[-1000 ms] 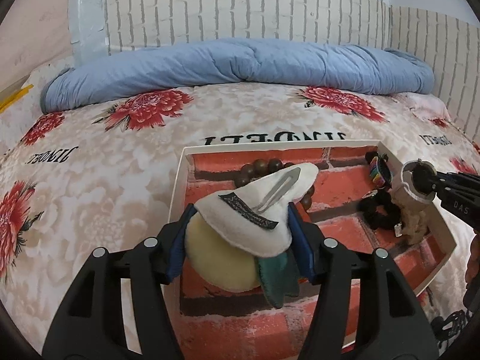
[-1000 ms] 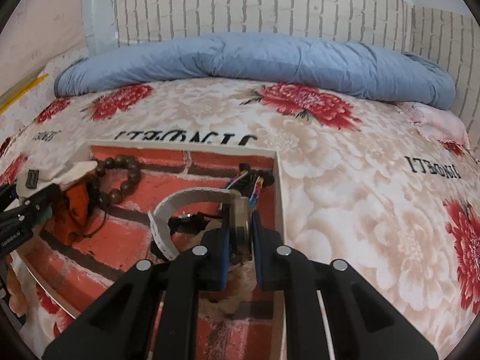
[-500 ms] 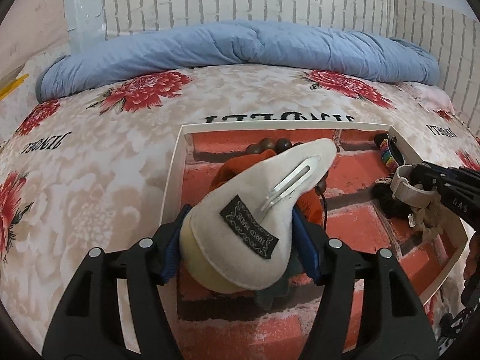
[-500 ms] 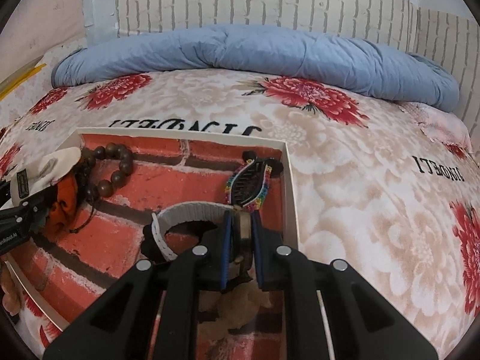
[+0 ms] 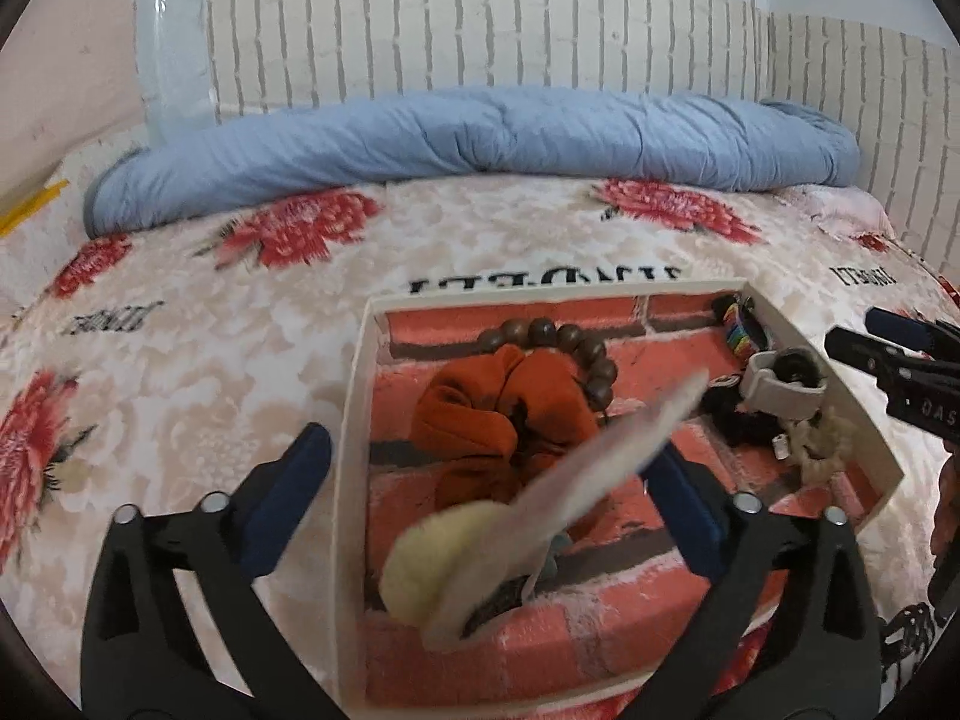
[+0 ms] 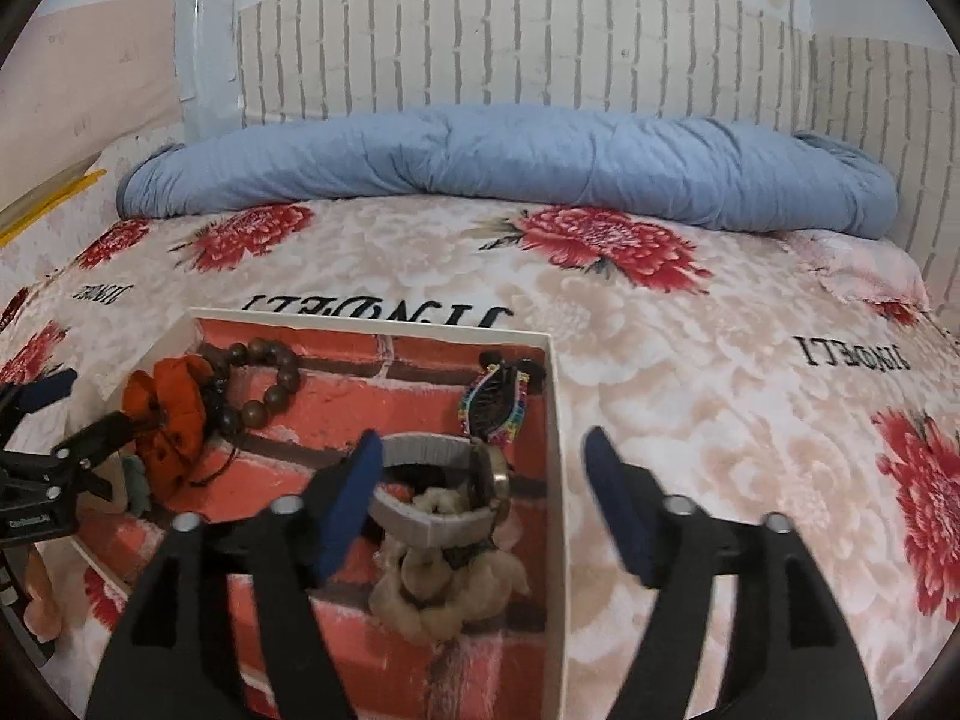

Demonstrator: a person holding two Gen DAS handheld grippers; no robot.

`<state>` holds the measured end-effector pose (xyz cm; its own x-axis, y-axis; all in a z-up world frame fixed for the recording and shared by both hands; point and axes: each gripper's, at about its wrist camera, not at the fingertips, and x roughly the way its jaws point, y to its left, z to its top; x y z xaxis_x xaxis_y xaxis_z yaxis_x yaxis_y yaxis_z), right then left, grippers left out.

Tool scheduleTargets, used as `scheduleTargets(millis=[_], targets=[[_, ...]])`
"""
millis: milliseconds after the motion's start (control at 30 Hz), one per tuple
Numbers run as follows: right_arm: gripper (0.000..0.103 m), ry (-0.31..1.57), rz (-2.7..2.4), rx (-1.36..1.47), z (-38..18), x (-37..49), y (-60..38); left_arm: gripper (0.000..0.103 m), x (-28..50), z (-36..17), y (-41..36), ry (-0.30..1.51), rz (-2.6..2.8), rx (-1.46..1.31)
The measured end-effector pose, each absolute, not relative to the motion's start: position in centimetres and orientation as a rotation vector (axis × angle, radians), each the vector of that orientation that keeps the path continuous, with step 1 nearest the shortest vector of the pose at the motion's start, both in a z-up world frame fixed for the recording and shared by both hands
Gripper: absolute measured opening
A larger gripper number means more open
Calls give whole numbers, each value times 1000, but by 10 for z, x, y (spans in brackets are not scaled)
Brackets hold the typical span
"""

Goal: Organize jewelry
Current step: 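Open both grippers to drop the felt pouch and watch in the tray, then move right gripper to the black claw clip while left gripper approaches the black knotted hair tie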

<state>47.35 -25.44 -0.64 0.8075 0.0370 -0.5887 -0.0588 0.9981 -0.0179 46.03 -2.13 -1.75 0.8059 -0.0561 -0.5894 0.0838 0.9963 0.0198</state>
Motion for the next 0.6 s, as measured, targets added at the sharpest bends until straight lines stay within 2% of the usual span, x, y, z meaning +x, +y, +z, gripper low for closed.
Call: scheduleTargets(millis=[100,267,600], targets=[[86,618,41,-29,2,454,-258,98,445,-11,-20,637,-69,31],[92,589,23,-49,15,409,-258,98,414,-2,-22,641,-41,27],[93,629,-19,-41,1,332,-263,98,338,-6,-20,680,3,22]])
